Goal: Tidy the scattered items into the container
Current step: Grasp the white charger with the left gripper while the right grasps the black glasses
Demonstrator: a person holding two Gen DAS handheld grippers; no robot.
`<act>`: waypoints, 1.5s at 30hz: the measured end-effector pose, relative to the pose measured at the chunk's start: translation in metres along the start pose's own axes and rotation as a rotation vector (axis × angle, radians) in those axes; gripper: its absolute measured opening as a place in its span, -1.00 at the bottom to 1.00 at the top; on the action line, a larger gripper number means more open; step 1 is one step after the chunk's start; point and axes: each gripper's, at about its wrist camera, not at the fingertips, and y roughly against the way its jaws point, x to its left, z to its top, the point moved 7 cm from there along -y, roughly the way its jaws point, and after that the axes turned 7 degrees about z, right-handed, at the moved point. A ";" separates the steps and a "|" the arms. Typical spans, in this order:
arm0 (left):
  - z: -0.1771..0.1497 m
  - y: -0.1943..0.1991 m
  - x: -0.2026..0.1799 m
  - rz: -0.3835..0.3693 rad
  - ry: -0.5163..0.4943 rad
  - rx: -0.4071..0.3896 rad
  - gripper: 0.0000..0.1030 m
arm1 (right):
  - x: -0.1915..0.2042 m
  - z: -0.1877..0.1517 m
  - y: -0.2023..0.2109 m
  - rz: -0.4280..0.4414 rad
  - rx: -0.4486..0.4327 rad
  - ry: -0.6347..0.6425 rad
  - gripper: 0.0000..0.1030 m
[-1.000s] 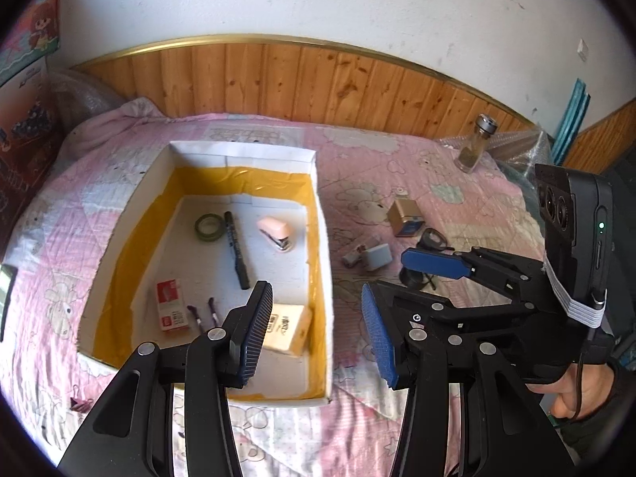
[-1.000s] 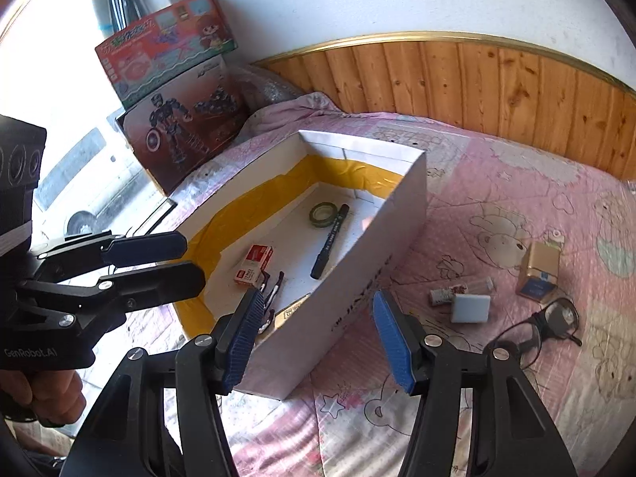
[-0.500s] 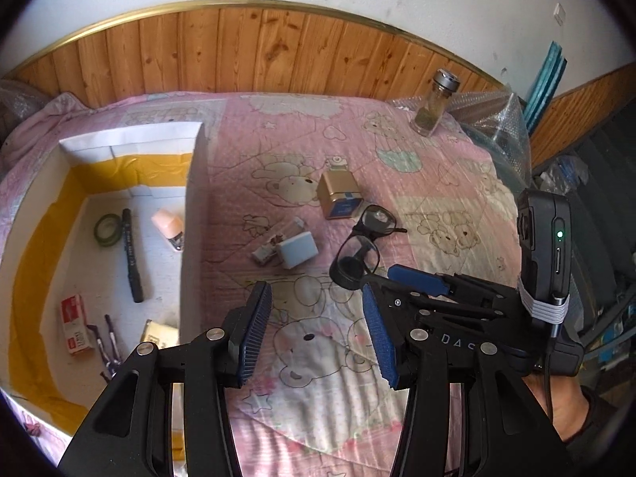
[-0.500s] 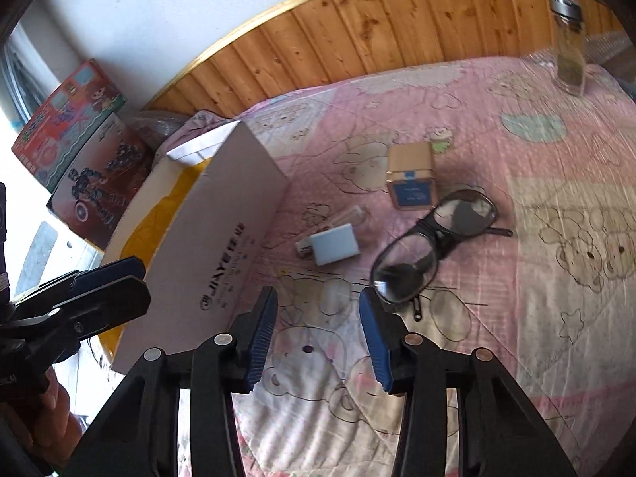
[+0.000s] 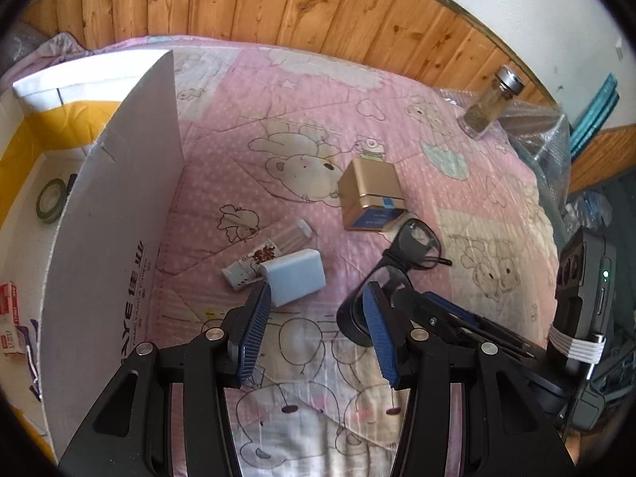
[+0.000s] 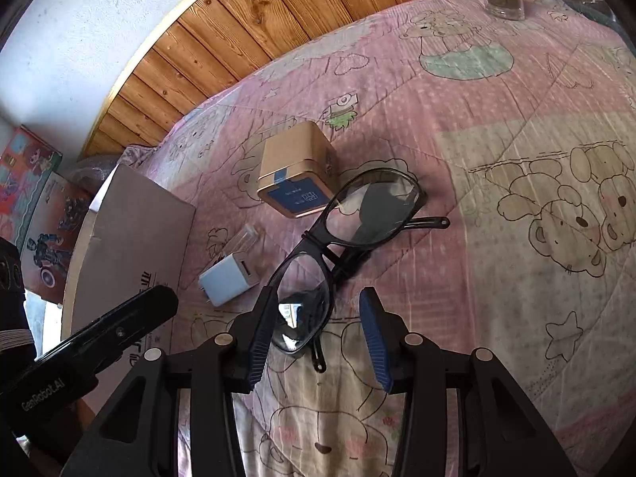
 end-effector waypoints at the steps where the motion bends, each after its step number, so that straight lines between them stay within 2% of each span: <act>1: 0.001 -0.007 0.003 -0.002 0.018 0.004 -0.01 | -0.001 0.001 -0.005 -0.005 0.005 0.005 -0.13; 7: -0.002 -0.041 0.015 0.007 0.078 0.026 -0.01 | 0.002 0.009 -0.022 -0.003 0.026 0.083 -0.03; 9: -0.004 -0.044 0.013 -0.020 0.090 0.022 0.02 | 0.002 0.013 -0.023 -0.002 0.045 0.124 -0.03; 11: -0.010 -0.042 0.000 -0.096 0.067 0.048 0.06 | -0.005 0.021 -0.018 -0.013 0.051 0.145 -0.03; 14: -0.026 -0.036 -0.026 -0.206 -0.022 0.124 0.07 | -0.029 0.037 -0.002 -0.103 0.032 0.158 0.00; 15: -0.029 -0.033 -0.030 -0.207 -0.047 0.123 0.07 | -0.040 0.042 0.004 -0.147 0.023 0.150 0.01; 17: -0.026 -0.027 -0.027 -0.156 -0.078 0.078 0.07 | -0.055 0.048 0.011 -0.170 0.014 0.112 0.01; 20: -0.015 -0.029 -0.009 -0.092 -0.021 0.023 0.07 | -0.054 0.043 0.014 -0.106 0.017 0.057 0.01; 23: -0.011 -0.039 0.000 -0.083 0.020 0.024 0.07 | -0.039 0.029 0.005 -0.015 0.028 -0.016 0.01; 26: -0.012 -0.048 -0.005 -0.107 -0.001 0.032 0.07 | -0.024 0.023 -0.010 0.009 0.010 -0.053 0.02; 28: -0.012 -0.054 -0.010 -0.106 -0.033 0.041 0.07 | -0.017 0.022 -0.022 -0.004 0.010 -0.038 0.04; 32: -0.011 -0.063 -0.016 -0.096 -0.049 0.046 0.08 | -0.005 0.027 -0.032 -0.064 0.026 0.111 0.06; 34: -0.009 -0.063 -0.017 -0.097 -0.057 0.046 0.08 | -0.008 0.032 -0.029 -0.073 0.062 0.145 -0.02; 37: -0.003 -0.058 -0.013 -0.084 -0.055 0.011 0.07 | -0.020 0.041 -0.011 -0.137 0.062 0.180 -0.06; 40: 0.003 -0.060 -0.010 -0.087 -0.044 -0.003 0.08 | -0.031 0.046 -0.002 -0.150 0.067 0.158 -0.06; 44: 0.006 -0.070 -0.019 -0.104 -0.073 0.015 0.08 | -0.030 0.039 -0.003 -0.061 0.059 0.054 -0.01; 45: 0.005 -0.071 -0.023 -0.106 -0.086 0.018 0.08 | -0.029 0.037 -0.006 -0.055 0.059 0.035 0.06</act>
